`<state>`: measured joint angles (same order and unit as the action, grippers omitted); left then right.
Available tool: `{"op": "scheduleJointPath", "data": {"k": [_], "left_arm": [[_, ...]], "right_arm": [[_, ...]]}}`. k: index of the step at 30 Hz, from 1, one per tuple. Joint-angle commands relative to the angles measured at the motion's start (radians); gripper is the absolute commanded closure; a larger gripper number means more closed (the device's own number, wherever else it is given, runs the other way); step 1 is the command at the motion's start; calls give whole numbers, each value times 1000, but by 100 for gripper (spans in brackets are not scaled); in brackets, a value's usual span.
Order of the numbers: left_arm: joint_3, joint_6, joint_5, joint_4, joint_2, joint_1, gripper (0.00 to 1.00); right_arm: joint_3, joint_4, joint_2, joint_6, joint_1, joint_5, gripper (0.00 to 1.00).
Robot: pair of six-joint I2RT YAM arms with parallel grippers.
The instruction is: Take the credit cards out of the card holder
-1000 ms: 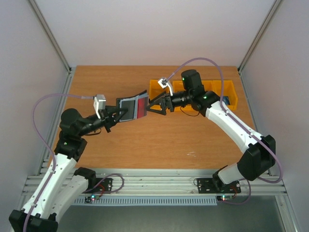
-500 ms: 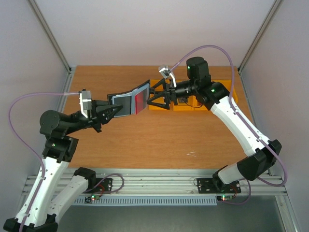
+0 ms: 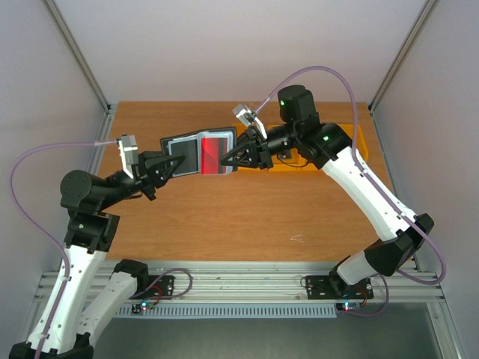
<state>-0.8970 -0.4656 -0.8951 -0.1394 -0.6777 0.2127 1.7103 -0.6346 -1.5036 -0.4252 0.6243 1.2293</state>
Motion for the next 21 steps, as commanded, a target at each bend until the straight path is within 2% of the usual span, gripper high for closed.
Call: {"op": "scheduleJointPath", "data": {"k": [1, 4, 5, 7, 8, 10, 11, 16, 19, 21], "left_arm": [[18, -13, 41, -3, 32, -18, 100], [17, -10, 81, 36, 34, -18, 100], [17, -13, 132, 75, 34, -19, 92], [21, -23, 317, 202, 42, -20, 58], [27, -31, 452, 273, 44, -22, 48], [45, -60, 712, 395, 44, -40, 40], [56, -74, 831, 449, 42, -54, 37], [130, 39, 1000, 504, 65, -87, 34], [139, 46, 915, 477, 82, -109, 35], [143, 82, 735, 411, 89, -111, 42]], "right_arm": [[0, 10, -20, 50, 4, 19, 99], [1, 15, -18, 55, 4, 2, 99], [1, 8, -19, 54, 4, -14, 99], [3, -24, -26, 52, 5, -90, 99], [5, -49, -32, 56, 3, -141, 99], [20, -110, -62, 74, 1, -252, 99], [38, -152, -84, 81, 2, -325, 99], [114, -343, -173, 126, 20, -676, 99], [138, -409, -207, 122, 52, -814, 99], [159, -433, -223, 103, 80, -831, 99]]}}
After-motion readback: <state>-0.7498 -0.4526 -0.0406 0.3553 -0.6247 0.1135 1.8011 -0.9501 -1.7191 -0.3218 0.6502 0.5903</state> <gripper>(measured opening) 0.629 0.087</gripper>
